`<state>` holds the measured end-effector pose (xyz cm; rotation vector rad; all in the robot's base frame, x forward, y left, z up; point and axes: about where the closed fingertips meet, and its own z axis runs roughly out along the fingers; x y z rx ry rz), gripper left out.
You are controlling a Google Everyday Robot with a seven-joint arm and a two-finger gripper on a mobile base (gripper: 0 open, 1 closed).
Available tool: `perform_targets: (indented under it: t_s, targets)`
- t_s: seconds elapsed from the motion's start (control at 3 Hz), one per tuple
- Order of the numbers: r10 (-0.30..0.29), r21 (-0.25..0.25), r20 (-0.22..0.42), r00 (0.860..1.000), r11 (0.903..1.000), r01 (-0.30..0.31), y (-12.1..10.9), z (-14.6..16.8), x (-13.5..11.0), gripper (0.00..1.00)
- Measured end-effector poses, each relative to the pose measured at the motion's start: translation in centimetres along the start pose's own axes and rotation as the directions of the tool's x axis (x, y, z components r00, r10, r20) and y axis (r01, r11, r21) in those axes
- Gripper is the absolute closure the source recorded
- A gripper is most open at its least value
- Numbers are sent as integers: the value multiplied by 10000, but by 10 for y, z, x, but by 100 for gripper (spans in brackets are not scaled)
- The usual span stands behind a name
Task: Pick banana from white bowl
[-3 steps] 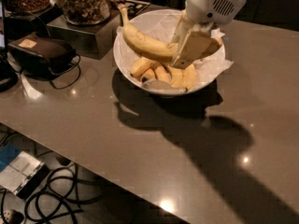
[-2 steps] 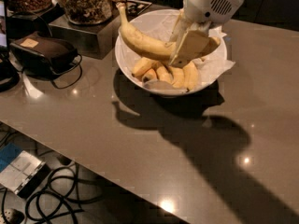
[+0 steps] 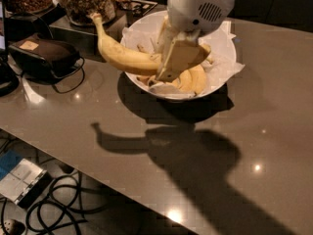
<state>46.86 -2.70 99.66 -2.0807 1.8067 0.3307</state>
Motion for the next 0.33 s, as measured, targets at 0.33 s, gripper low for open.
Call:
perform_targets:
  t_s: [0.33]
  targets:
    - [-19,-9,2,10000,10000,19,0,0,-1,100]
